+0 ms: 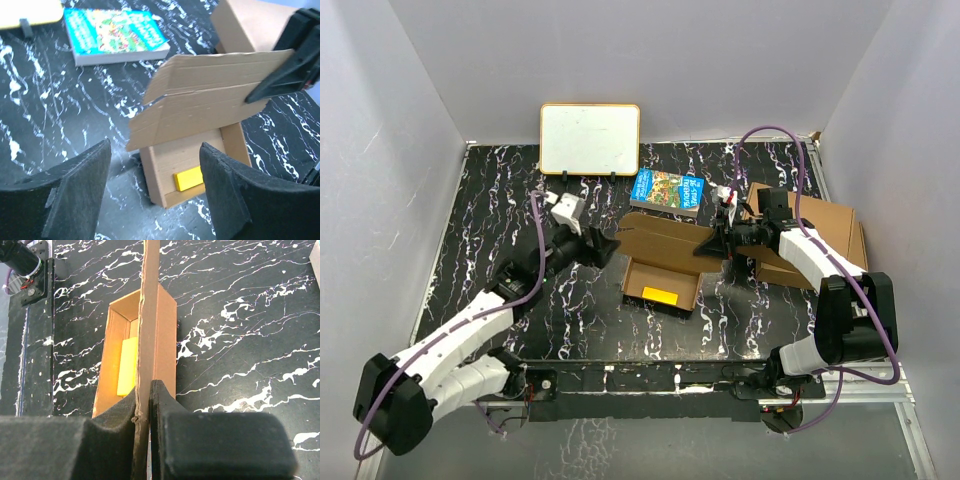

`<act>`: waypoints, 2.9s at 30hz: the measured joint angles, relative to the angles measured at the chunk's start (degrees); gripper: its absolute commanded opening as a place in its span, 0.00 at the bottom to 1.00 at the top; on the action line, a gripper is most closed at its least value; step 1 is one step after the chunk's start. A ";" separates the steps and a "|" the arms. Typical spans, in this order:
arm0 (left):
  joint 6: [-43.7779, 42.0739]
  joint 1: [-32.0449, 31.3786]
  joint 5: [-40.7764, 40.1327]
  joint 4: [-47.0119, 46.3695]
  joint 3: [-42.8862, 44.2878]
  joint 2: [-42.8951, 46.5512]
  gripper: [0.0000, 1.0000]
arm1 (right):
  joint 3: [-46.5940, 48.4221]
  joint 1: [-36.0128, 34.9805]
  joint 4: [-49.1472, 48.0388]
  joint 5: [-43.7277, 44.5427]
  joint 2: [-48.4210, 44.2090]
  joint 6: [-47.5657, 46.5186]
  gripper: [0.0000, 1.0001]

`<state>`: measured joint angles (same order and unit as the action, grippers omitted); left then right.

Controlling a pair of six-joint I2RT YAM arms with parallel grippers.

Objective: Fold the paper box

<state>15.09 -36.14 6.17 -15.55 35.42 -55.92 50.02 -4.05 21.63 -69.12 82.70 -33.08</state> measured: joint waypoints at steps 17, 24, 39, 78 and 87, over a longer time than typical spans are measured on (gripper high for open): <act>1.75 13.90 22.95 -4.59 0.17 -15.41 0.68 | 0.00 0.00 -0.02 0.00 0.11 -0.02 0.08; -0.76 13.90 27.30 -9.14 2.78 -21.46 0.58 | 0.00 0.00 0.00 0.00 0.24 -0.02 0.08; -2.75 13.90 34.12 -11.56 8.07 -29.59 0.28 | 0.00 0.00 0.00 0.00 0.26 -0.04 0.08; -5.97 13.84 28.81 -13.51 -2.64 -15.26 0.00 | 3.17 7.91 1.38 -2.64 0.72 4.79 0.71; -5.95 13.84 28.02 -12.66 -2.64 -15.26 0.00 | 4.31 7.63 5.62 -2.54 1.57 0.98 0.55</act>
<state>9.15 -22.31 34.20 -28.21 32.77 -71.18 54.33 3.57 27.24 -71.66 84.27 -32.10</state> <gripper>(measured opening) 0.012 0.585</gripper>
